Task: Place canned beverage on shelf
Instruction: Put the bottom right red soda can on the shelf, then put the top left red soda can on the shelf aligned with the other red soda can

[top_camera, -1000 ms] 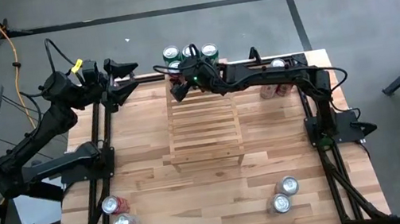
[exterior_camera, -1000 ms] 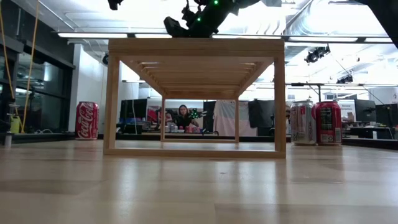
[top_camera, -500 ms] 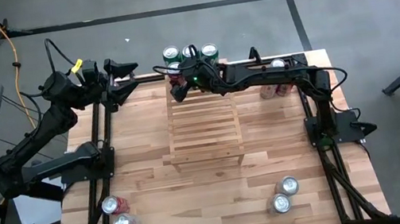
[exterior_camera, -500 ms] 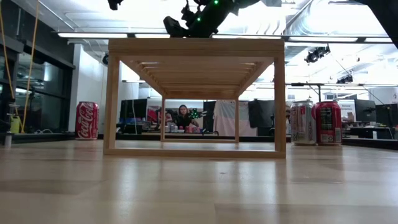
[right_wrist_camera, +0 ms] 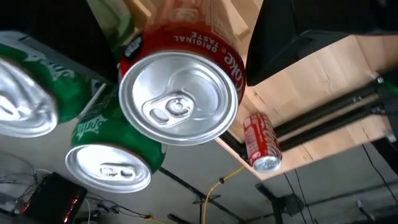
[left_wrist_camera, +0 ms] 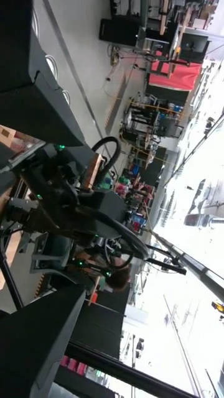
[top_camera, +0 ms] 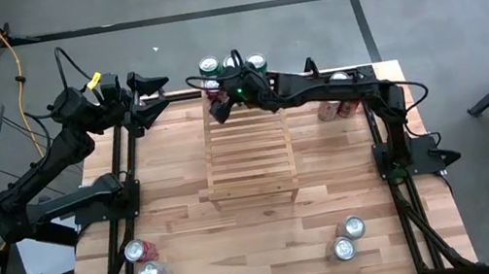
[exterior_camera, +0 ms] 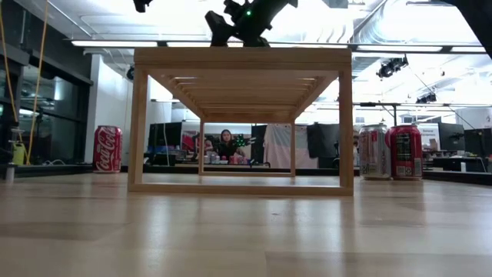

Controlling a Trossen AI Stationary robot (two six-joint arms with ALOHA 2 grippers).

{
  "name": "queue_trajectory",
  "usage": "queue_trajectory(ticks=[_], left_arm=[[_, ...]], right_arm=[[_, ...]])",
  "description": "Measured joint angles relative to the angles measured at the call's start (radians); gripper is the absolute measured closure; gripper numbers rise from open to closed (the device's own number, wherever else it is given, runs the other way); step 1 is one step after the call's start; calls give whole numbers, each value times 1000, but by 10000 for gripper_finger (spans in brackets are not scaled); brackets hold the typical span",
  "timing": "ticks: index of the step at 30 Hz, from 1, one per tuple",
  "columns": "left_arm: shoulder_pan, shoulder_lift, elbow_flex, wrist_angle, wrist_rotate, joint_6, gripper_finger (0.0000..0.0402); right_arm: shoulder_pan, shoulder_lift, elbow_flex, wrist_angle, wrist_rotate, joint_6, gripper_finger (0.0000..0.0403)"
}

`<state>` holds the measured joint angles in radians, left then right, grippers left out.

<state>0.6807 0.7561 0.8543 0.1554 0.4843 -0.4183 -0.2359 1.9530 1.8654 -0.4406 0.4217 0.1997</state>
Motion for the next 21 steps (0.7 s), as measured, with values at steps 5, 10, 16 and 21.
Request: queue_trajectory(ticks=[5,10,16,21], left_arm=[[0,0,0,0,0,0,21],[0,0,0,0,0,0,21],[0,0,0,0,0,0,21],[0,0,0,-1,-6,0,21]], right_arm=[[1,0,64,-128,-8,-57,61],[2,-25,107,-268,-13,-103,61],[8,-93,109,-398,-15,-106,61],[30,-159,109,-552,-3,-103,61]])
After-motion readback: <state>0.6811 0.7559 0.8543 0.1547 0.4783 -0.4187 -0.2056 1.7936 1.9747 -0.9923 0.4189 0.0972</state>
